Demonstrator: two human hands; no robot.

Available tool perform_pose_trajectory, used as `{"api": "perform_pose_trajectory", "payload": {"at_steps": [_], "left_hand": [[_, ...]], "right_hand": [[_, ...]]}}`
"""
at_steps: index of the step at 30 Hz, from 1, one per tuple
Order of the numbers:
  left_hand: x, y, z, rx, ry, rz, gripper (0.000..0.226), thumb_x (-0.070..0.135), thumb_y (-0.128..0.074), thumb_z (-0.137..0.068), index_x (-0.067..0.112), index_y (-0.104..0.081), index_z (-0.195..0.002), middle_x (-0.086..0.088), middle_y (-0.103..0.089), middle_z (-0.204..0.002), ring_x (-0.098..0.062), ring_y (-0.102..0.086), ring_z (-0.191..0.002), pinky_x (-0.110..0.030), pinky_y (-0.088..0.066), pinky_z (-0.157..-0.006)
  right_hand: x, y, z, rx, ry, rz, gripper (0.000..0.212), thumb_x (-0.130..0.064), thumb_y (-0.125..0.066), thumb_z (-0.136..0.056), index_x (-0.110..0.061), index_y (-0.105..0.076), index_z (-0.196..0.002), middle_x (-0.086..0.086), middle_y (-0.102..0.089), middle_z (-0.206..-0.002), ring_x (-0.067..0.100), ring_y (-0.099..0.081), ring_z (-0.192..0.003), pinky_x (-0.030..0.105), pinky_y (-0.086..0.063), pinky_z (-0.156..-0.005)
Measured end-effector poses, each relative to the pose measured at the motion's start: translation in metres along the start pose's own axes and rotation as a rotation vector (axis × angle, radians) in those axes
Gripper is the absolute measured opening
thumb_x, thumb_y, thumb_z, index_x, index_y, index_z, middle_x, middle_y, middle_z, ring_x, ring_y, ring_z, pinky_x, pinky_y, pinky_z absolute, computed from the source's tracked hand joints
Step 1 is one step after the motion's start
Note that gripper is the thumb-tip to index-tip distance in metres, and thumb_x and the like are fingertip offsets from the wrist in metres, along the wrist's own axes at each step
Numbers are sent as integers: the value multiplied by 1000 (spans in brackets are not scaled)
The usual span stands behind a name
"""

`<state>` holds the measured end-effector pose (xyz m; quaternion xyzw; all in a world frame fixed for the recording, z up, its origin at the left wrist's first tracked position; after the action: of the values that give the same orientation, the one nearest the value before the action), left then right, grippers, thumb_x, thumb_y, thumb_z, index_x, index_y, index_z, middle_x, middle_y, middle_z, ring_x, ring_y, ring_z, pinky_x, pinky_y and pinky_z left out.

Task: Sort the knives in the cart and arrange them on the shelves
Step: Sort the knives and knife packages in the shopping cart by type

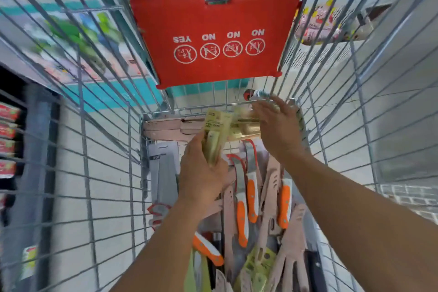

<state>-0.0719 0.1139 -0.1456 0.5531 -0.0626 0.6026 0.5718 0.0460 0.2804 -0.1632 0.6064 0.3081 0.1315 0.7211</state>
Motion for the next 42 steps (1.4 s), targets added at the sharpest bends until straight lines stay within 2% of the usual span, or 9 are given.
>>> {"api": "perform_pose_trajectory", "payload": {"at_steps": [2, 5, 9, 13, 16, 21, 27, 36, 42], "left_hand": [[5, -1, -7, -4, -41, -41, 51, 15, -64, -82, 18, -48, -130, -4, -51, -120, -16, -53, -97, -20, -46, -77], [19, -10, -15, -60, -113, -111, 61, 9, -62, -83, 21, -40, -139, -2, -32, -128, -2, -42, -92, 5, -33, -70], [58, -40, -25, -192, -339, -303, 63, 14, -58, -83, 22, -37, -141, -2, -30, -130, -19, -39, -117, -30, -40, -100], [94, -72, -42, -255, -515, -482, 62, 13, -58, -79, 17, -39, -138, -10, -31, -132, -30, -41, -117, -43, -39, -100], [110, -95, -58, -329, -600, -577, 55, 8, -49, -88, 11, -38, -142, -12, -38, -139, -29, -42, -123, -37, -36, -103], [96, -112, -64, -408, -655, -838, 56, 2, -38, -94, 11, -25, -148, -10, -27, -153, -27, -18, -143, -43, -23, -113], [64, -92, -39, -233, -535, -684, 86, -4, -56, -83, 19, -9, -151, -3, -6, -159, -22, 0, -146, -36, -2, -116], [-24, -70, 53, -101, -152, -517, 47, 22, -50, -92, 23, -39, -138, -5, -43, -129, -24, -31, -117, -34, -29, -101], [-46, -53, 99, -70, -122, -699, 46, 34, -55, -91, 13, -45, -131, -15, -54, -122, -37, -48, -115, -46, -40, -99]], "right_hand": [[4, -20, 7, -114, 6, 21, 52, -1, -44, -92, -15, -44, -141, 0, -38, -150, 18, -18, -145, 33, -11, -118], [14, -18, 22, -18, -79, -247, 51, 0, -47, -91, -9, -43, -141, 8, -40, -148, 24, -26, -142, 29, -17, -116], [39, 3, 47, 261, -433, -726, 41, -10, -41, -96, -22, -48, -135, 1, -50, -136, 10, -47, -122, 20, -35, -101], [35, 26, 57, 422, -443, -678, 45, -4, -42, -90, -13, -47, -134, 3, -44, -133, 4, -39, -119, 11, -28, -101], [38, 19, 53, 264, -493, -448, 57, -2, -49, -88, -12, -37, -143, 11, -21, -152, 23, -21, -140, 28, -21, -113], [43, -17, 42, -153, -450, -109, 73, -9, -49, -89, -14, -12, -151, 5, 9, -159, 21, 7, -146, 39, -6, -119], [36, -13, 49, -122, -383, -162, 71, -5, -45, -90, -11, -12, -152, 4, -2, -160, 20, 3, -147, 40, -8, -119], [5, -10, 136, 59, -387, -156, 54, -3, -63, -81, -3, -49, -133, 20, -53, -120, 37, -50, -105, 45, -43, -90], [-21, -45, 188, -148, -379, -228, 38, -13, -54, -87, -13, -55, -125, 12, -44, -136, 33, -38, -121, 48, -32, -105]]}}
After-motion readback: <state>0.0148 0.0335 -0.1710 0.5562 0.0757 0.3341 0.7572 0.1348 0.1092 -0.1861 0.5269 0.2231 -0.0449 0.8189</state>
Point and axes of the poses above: each hand's wrist, its own z-axis away from the middle knuckle, its own y-axis out of the back of the hand, x = y × z, the point moved 9 cm from there along -z, towards the middle knuckle
